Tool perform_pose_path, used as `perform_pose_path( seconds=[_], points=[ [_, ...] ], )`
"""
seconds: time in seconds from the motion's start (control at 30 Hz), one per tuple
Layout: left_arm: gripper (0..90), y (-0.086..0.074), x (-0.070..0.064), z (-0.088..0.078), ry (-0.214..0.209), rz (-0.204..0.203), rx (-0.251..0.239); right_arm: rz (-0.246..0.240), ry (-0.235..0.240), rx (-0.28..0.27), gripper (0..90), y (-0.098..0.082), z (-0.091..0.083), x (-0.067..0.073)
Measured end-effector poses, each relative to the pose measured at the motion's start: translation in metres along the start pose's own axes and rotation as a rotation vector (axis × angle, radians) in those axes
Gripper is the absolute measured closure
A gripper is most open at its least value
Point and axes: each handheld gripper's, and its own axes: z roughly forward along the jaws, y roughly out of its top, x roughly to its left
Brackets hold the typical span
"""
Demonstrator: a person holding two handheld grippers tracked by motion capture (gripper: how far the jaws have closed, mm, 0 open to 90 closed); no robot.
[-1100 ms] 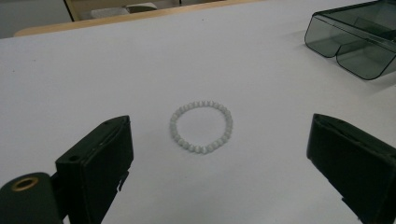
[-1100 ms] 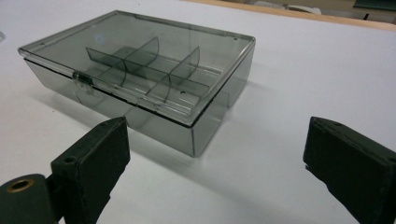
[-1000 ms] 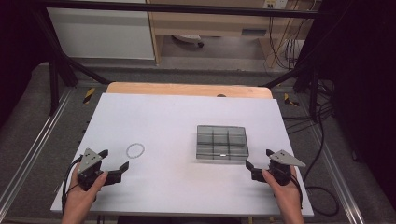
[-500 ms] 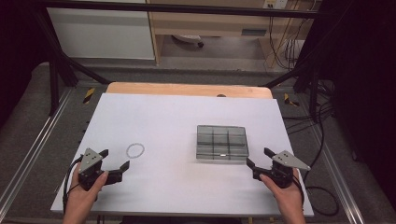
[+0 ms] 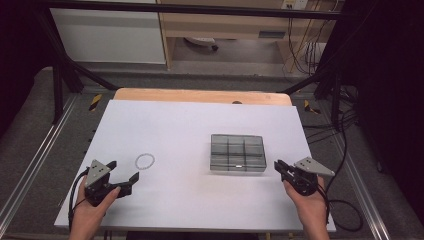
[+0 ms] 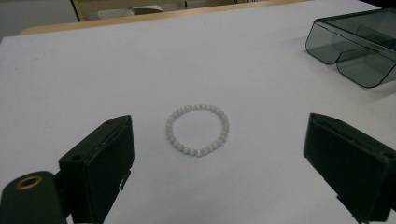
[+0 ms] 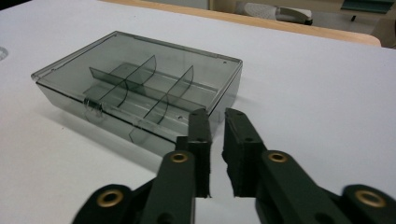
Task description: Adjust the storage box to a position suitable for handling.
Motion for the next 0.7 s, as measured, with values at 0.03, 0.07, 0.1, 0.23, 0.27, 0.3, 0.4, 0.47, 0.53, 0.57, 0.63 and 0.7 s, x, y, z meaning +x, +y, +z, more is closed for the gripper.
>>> perform_pose_path(
  seconds=[0.03,0.07,0.1,0.23,0.27,0.3,0.4,0.47,0.53,0.57,0.63,0.7],
  points=[
    [9.2,0.000,-0.001,0.000,-0.001,0.007,0.006,0.002,0.000,0.003,85.2,0.003,0.002,-0.001],
    [9.4,0.000,-0.001,-0.001,0.002,0.014,0.012,0.006,-0.002,0.003,86.9,0.006,0.003,-0.003],
    [9.7,-0.001,-0.001,-0.002,0.001,0.019,0.015,0.005,-0.004,0.005,88.2,0.010,0.005,-0.004],
    [10.0,-0.003,0.002,-0.008,0.008,-0.018,0.013,-0.013,-0.002,0.000,89.8,0.025,0.013,-0.009],
    [10.0,-0.003,0.002,-0.009,0.009,-0.028,0.010,-0.010,0.003,0.002,89.9,0.028,0.015,-0.010],
    [10.0,-0.002,0.003,-0.010,0.010,-0.038,0.006,-0.007,0.008,0.006,90.0,0.031,0.018,-0.011],
    [10.4,0.000,0.002,-0.015,0.014,-0.066,-0.014,-0.007,0.019,0.012,89.9,0.042,0.030,-0.015],
    [10.7,0.002,0.002,-0.017,0.022,-0.071,-0.019,-0.005,0.019,0.010,90.0,0.048,0.037,-0.019],
    [10.7,0.004,0.001,-0.016,0.029,-0.059,-0.017,-0.001,0.017,0.017,90.0,0.052,0.046,-0.023],
    [10.7,0.006,0.001,-0.016,0.031,-0.049,-0.015,-0.004,0.016,0.023,90.0,0.054,0.050,-0.025],
    [10.7,0.009,-0.001,-0.015,0.025,-0.032,-0.015,-0.009,0.012,0.028,90.0,0.058,0.055,-0.029],
    [10.7,0.010,-0.003,-0.011,0.024,-0.015,-0.011,0.000,0.014,0.029,90.0,0.061,0.061,-0.034]
  ],
)
